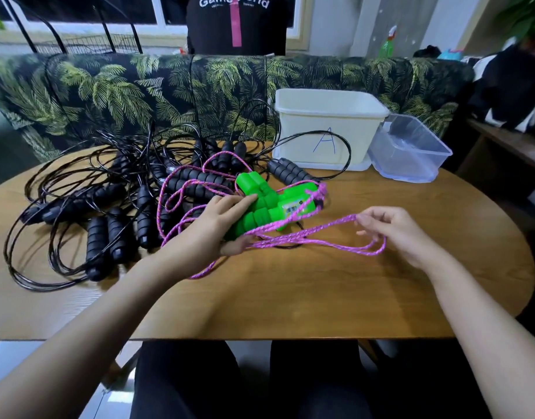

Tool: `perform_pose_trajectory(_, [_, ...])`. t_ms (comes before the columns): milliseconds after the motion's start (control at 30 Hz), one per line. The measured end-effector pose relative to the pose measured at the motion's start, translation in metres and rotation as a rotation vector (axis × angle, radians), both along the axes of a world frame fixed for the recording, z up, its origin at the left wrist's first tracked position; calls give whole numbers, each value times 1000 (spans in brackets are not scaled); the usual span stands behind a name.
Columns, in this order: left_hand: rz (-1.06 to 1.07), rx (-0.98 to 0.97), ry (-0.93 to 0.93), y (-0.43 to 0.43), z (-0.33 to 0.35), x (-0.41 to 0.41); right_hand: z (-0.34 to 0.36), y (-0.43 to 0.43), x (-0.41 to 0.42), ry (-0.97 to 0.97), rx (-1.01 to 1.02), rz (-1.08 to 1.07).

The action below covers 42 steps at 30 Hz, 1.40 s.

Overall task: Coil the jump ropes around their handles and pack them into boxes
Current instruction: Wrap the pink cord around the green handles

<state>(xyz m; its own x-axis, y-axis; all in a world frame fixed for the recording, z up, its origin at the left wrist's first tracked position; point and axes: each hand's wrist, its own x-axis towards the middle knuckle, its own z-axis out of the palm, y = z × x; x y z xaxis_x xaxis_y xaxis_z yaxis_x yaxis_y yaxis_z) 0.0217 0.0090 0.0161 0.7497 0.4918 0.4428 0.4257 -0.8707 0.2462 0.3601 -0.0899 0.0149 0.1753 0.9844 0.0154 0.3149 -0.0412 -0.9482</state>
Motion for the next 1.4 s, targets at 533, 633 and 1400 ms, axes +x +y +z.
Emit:
perform_pose_trajectory(533, [367,523,393,-25,-3,29,81,18,-106,-69,88,104])
perform_pose_trajectory(633, [496,465,397,-17,-3,28,72,-7,-122,-189,105,143])
perform_pose_trajectory(1400, [314,238,422,-15,11,-1,-7,-24,-102,-1105,-39,-124])
